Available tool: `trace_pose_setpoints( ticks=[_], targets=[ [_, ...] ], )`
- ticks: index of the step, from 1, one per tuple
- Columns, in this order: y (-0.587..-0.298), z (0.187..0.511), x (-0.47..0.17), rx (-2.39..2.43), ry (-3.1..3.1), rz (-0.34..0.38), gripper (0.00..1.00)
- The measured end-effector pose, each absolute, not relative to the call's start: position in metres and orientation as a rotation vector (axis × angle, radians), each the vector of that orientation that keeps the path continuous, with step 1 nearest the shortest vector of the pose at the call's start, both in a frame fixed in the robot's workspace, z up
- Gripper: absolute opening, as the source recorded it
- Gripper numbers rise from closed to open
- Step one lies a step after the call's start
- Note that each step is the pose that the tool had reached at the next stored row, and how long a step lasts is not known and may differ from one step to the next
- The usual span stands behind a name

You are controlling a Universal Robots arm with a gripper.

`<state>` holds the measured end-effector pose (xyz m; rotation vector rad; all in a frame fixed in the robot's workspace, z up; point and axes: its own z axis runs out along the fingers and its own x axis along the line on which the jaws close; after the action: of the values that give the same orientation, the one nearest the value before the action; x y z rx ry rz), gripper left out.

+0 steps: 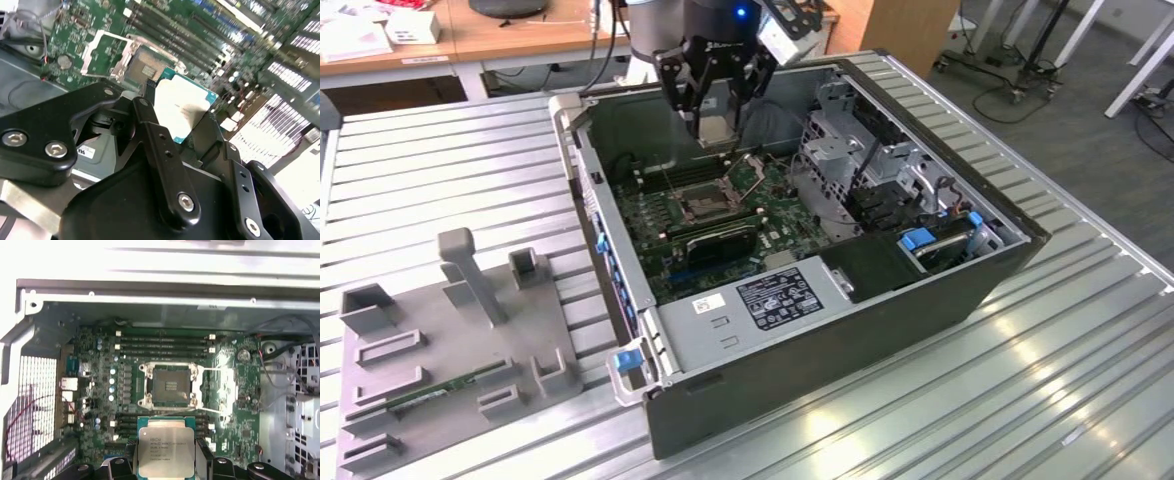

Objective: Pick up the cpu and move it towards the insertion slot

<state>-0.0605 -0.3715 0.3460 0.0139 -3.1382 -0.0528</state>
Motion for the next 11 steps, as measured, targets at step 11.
trace_pose_setpoints(
  ticks=[11],
  targets=[
    [-0.349,0.343,-0.060,0.014,-3.138,-0.053,0.54]
  ],
)
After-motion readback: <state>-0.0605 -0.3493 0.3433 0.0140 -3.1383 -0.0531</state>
